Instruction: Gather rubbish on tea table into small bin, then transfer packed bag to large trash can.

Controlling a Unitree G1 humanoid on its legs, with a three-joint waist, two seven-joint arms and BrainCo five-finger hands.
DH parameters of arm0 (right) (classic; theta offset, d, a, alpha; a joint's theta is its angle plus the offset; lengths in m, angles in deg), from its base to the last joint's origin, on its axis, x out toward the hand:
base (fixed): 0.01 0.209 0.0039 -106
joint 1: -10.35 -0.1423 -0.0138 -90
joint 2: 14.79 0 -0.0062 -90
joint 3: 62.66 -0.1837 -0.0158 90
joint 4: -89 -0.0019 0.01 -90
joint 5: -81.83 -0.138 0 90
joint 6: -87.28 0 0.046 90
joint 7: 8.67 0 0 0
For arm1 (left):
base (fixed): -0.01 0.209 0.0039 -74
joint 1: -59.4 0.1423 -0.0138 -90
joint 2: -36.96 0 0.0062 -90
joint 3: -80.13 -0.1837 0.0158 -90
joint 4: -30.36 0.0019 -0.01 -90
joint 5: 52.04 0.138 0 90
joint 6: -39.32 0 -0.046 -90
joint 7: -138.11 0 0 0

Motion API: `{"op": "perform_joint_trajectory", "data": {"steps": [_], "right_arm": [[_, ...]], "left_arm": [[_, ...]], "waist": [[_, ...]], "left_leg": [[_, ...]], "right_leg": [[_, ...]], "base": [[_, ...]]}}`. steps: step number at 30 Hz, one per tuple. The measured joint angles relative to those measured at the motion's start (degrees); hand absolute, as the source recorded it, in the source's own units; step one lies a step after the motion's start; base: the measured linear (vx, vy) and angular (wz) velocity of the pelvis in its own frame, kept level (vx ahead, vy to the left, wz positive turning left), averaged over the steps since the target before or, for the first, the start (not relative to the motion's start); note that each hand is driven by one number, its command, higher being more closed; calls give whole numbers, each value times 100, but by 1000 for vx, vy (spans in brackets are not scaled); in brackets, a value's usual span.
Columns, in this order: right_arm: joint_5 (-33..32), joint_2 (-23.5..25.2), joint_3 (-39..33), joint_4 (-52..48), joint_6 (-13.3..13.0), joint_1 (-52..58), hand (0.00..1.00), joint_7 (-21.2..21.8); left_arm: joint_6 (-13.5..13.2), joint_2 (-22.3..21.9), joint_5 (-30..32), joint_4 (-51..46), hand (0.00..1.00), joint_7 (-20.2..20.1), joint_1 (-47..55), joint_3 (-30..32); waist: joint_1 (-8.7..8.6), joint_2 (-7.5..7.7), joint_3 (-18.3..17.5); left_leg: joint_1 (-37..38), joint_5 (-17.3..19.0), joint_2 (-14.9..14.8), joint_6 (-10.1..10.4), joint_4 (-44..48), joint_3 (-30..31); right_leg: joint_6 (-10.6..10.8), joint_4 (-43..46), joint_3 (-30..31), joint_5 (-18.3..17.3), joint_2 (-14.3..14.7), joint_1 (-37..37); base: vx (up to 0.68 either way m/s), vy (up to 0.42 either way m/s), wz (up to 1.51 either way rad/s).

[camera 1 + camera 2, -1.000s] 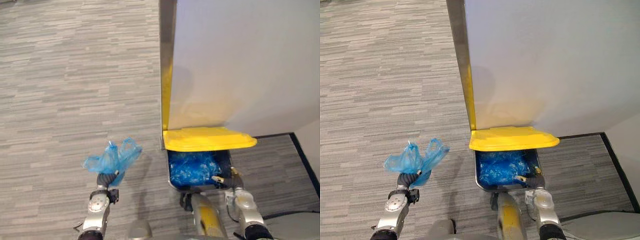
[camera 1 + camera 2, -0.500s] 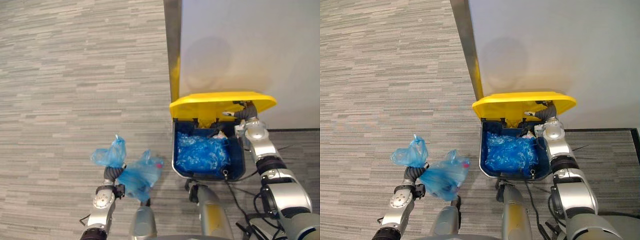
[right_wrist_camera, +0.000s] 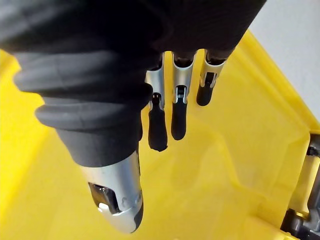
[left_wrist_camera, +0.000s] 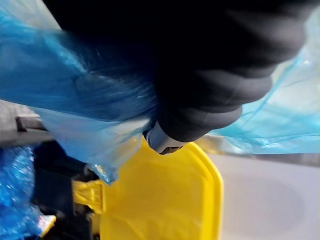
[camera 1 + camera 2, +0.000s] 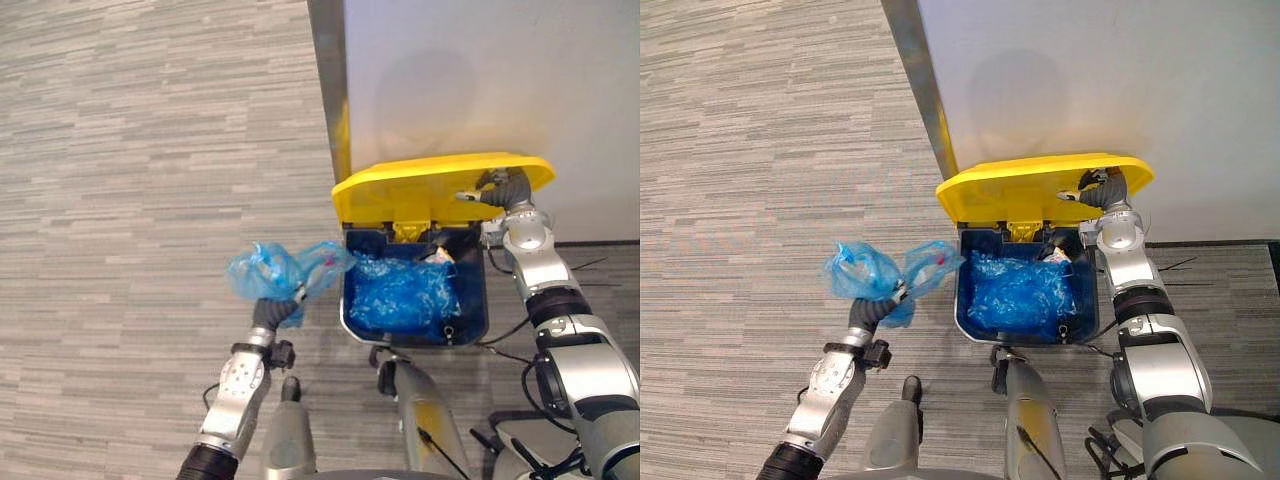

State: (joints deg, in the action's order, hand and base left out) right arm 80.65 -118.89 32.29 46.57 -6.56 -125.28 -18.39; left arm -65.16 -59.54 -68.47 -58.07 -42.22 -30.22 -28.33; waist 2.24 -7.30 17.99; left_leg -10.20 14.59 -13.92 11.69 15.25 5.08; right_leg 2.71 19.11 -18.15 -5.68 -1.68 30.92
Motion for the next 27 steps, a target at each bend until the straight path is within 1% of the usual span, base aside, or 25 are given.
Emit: {"op": "perform_joint_trajectory", "data": {"steps": [1,3,4,6,8,10,11,13,15,16,18,19,21,23,24,25,27], "right_arm": [[-64,4,73,41,10,-58,0,8],[-111,-1,166,66,35,-280,0,20],[-162,19,320,89,42,-455,0,134],[-171,66,463,113,46,-553,0,181],[-211,104,543,125,75,-625,0,254],[-295,105,718,133,106,-729,0,264],[-310,105,802,174,133,-882,0,282],[-322,102,910,321,181,-1178,0,342],[-323,130,958,393,205,-1401,0,384],[-322,160,961,392,205,-1462,0,383],[-318,194,1047,391,205,-1777,0,382],[-312,195,1100,385,205,-1869,0,380],[-277,187,1143,365,204,-2193,0,367],[-276,164,1174,213,198,-2309,0,341],[-276,155,1186,93,198,-2376,0,333],[-276,154,1196,16,198,-2394,0,327],[-277,21,1399,-440,181,-2415,0,218]], "left_arm": [[-1,32,-95,-129,100,-83,-125,-167],[-4,91,-200,-379,100,-113,-470,-498],[-35,104,-206,-500,100,-150,-801,-692],[-49,91,-207,-563,100,-170,-1086,-818],[-94,44,-208,-570,100,-181,-1612,-1081],[-121,-48,-204,-552,100,-153,-2016,-1270],[-131,-111,-196,-535,100,-81,-2282,-1379],[-227,-281,-131,-232,100,-3,-2620,-1462],[-230,-516,37,604,100,168,-3017,-1570],[-216,-535,94,817,100,198,-3094,-1593],[-92,-614,321,1534,100,324,-3296,-1695],[-63,-627,383,1669,100,338,-3331,-1702],[74,-739,616,2174,100,432,-3555,-1797],[109,-857,732,2624,100,452,-3807,-1811],[150,-922,828,2909,100,481,-3983,-1809],[165,-946,847,3040,100,491,-4051,-1808],[179,-1019,1065,3612,100,548,-4339,-1767]], "waist": [[-12,2,60],[-37,1,92],[-101,-3,104],[-119,-2,106],[-131,0,110],[-158,1,150],[-170,9,240],[-206,15,364],[-281,41,509],[-309,45,558],[-432,74,742],[-452,90,783],[-505,136,977],[-515,176,1014],[-565,187,1087],[-577,189,1088],[-627,225,1111]], "left_leg": [[96,3,-1,-5,-4,-28],[114,33,12,-50,-20,-56],[120,32,23,-50,-32,-57],[139,31,22,-49,-39,-68],[182,21,23,-31,-45,-105],[213,13,38,-14,-34,-157],[249,11,60,-10,-15,-228],[258,14,91,-9,36,-297],[193,57,91,-14,186,-319],[182,64,92,-15,208,-321],[77,104,87,-56,304,-368],[31,112,89,-70,319,-372],[-152,172,65,-78,511,-411],[-355,185,55,-68,585,-448],[-431,191,41,-64,640,-460],[-507,210,26,-58,680,-467],[-781,221,16,-46,767,-503]], "right_leg": [[-1,-1,8,-1,-2,-89],[5,-34,35,3,-10,-109],[7,-37,64,6,-11,-108],[6,-28,72,8,-9,-109],[14,3,92,43,-8,-108],[-33,1,127,72,-7,-109],[-54,1,183,89,-6,-110],[-44,-25,252,119,-8,-112],[-24,-45,268,135,-9,-113],[-15,-49,272,141,-9,-112],[70,-134,274,201,2,-60],[71,-148,278,202,3,-27],[77,-207,357,209,79,97],[136,-256,406,259,106,263],[127,-310,418,291,136,302],[116,-328,438,313,160,359],[110,-335,489,347,171,619]], "base": [[-30,20,0],[-58,19,-1],[-58,9,0],[-27,-3,-3],[-9,-6,-9],[-9,5,-14],[-34,17,-21],[-52,17,-18],[-58,6,-7],[-60,-4,-8],[-64,-9,-13],[-60,-19,-13],[-72,-38,-20],[-58,-46,-16],[-38,-48,-12],[-31,-60,-10],[-20,-65,-13]]}}
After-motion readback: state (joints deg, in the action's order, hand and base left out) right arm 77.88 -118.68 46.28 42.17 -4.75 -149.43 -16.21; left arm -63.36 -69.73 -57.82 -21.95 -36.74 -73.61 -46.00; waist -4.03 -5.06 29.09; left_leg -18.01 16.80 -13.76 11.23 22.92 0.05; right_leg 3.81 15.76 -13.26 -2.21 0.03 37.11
